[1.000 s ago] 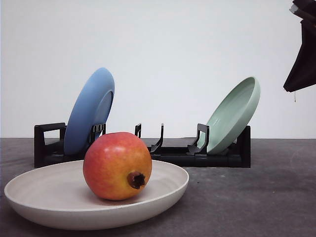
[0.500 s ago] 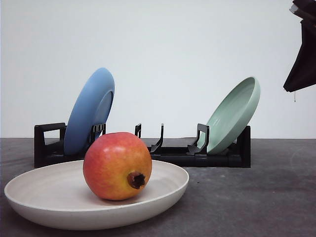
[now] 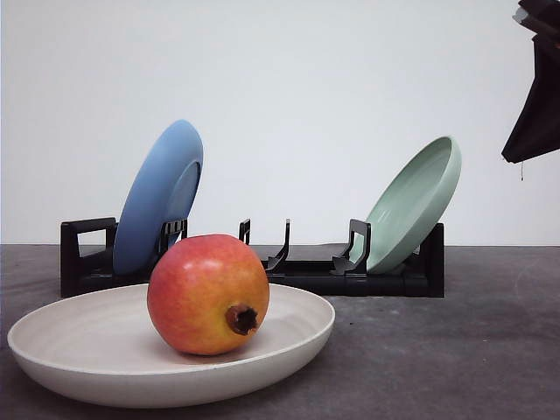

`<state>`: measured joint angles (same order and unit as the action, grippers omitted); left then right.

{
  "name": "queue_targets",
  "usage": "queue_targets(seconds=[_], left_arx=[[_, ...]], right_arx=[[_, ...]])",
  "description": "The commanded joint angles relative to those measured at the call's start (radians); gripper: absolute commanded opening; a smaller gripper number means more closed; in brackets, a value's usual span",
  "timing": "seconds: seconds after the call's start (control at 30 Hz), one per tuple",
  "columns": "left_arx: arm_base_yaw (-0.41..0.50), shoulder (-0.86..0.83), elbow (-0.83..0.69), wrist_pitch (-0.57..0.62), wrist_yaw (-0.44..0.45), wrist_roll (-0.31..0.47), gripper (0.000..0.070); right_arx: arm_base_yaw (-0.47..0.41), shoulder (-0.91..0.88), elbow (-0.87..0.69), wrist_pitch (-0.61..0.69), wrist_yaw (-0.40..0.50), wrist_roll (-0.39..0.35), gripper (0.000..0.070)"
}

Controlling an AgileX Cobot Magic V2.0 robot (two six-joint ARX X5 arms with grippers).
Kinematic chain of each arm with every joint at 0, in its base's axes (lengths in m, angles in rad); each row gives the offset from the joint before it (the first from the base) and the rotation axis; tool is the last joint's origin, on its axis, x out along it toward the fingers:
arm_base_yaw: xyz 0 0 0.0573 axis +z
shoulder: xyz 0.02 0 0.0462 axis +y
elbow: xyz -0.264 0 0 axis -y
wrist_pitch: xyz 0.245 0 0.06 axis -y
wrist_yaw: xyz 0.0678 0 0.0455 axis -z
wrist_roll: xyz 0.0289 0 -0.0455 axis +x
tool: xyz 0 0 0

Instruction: Place pomegranate in white plate

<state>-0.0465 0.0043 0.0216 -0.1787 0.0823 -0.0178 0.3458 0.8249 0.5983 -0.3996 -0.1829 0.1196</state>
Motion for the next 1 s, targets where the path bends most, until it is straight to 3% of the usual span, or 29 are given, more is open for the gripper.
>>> queue_targets(seconds=[0.0, 0.73, 0.97], left_arx=[[0.000, -0.002, -0.010, -0.004, -0.002, 0.010, 0.0000], [0.000, -0.002, -0.010, -0.005, -0.008, 0.009, 0.0000], [0.000, -0.002, -0.010, -0.005, -0.007, 0.009, 0.0000]], right_arx=[[0.003, 0.003, 0.002, 0.011, 0.000, -0.006, 0.0014], [0.003, 0.003, 0.002, 0.010, 0.000, -0.007, 0.0014], [-0.012, -0.083, -0.019, 0.022, 0.075, -0.124, 0.0014]])
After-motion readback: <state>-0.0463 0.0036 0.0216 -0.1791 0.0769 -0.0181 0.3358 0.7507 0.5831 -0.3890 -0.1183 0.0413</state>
